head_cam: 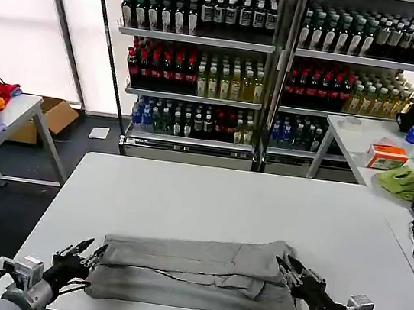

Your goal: Fold and organize the clothes.

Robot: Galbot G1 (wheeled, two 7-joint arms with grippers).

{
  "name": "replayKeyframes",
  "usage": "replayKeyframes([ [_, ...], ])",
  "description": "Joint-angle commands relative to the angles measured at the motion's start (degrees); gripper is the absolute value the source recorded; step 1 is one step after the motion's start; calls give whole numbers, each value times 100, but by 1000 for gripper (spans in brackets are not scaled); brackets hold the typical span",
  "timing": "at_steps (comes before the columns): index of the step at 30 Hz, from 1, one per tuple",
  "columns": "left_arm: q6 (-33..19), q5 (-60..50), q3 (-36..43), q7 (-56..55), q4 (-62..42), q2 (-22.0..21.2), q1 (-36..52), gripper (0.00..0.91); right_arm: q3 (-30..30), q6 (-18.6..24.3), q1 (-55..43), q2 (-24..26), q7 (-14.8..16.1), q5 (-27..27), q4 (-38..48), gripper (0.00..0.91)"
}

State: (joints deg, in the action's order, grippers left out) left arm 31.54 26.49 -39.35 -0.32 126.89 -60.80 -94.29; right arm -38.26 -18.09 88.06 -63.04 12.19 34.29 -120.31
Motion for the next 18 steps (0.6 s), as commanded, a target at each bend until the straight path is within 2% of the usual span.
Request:
replayKeyframes([
  [1, -406, -132, 142, -1089, 519, -851, -605, 907, -112, 1730, 304, -282, 278, -540, 16, 907],
  [5, -736, -539, 986, -1739, 217, -1571, -448, 907, -122, 1868, 568, -323, 248, -664, 134, 907],
  [9, -874, -899, 1529, -2177, -461, -2048, -32, 907, -192, 1835, 633, -305, 228, -669, 127, 907],
  [13, -1005, -1085, 1729, -2193, -958, -2250, 185, 907, -216, 1762, 568, -301, 203, -656, 125, 907],
  [17, -1063, -1131, 1762, -2177, -1265, -2273, 311, 907, -195, 1742, 556, -312, 209, -636, 94, 907],
  [18, -1063, -1131, 1773, -2181, -1293, -2273, 328, 222, -188, 1741, 561, -309, 215, -621, 88, 907],
])
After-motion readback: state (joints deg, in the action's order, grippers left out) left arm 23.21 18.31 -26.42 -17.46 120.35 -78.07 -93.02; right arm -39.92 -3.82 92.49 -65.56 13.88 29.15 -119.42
